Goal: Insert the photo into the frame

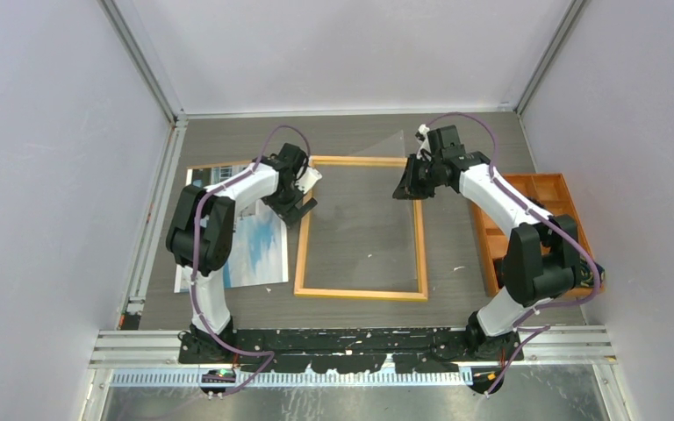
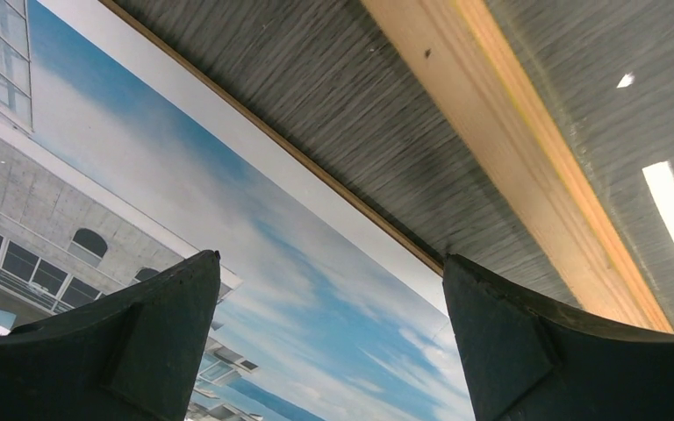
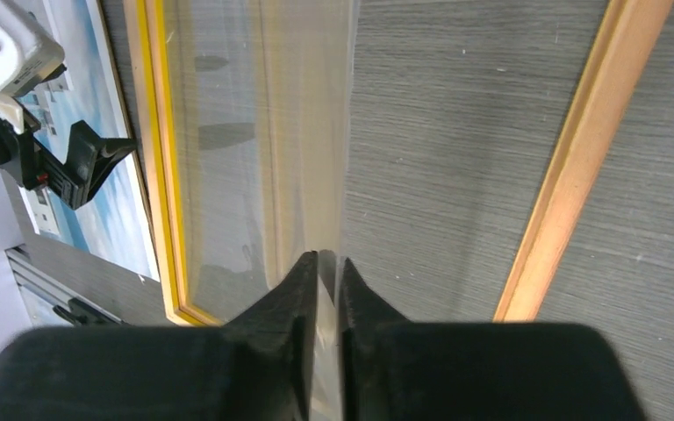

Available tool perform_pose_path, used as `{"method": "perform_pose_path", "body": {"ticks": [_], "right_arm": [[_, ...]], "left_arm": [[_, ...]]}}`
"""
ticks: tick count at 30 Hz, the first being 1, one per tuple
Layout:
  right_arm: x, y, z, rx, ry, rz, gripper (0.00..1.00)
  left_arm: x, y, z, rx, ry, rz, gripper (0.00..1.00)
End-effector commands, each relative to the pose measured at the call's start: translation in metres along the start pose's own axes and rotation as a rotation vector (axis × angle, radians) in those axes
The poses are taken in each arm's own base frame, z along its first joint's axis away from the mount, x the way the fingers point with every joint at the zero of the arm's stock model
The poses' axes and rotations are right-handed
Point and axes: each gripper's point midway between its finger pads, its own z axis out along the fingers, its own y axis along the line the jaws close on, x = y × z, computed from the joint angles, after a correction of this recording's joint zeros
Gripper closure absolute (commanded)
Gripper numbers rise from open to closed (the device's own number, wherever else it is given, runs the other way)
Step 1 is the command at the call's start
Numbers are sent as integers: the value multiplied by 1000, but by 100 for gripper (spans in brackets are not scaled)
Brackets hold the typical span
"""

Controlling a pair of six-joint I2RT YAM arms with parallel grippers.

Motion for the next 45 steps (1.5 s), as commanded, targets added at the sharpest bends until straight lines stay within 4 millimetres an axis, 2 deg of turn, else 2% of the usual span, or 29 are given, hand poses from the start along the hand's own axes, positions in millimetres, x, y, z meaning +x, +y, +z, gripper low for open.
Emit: {"method": "perform_pose_path", "body": {"ticks": [1, 7, 12, 14, 24, 45], "right_arm": [[-4, 2, 9, -40, -11, 23, 77], [-3, 4, 21, -72, 4, 63, 49], [-5, -7, 25, -20, -10, 78, 44], [-4, -12, 26, 13, -10, 80, 36], [-1, -33, 25, 121, -11, 67, 17], [7, -57, 44, 208, 45, 60, 11]], "left_arm": [[-19, 0, -2, -5, -61, -5, 0], [-17, -4, 1, -1, -54, 6, 0], [-15, -5, 0, 1, -57, 12, 0], [-14, -6, -1, 2, -57, 14, 0], [-14, -5, -5, -5, -69, 16, 0], [-16, -3, -12, -10, -89, 11, 0]]}}
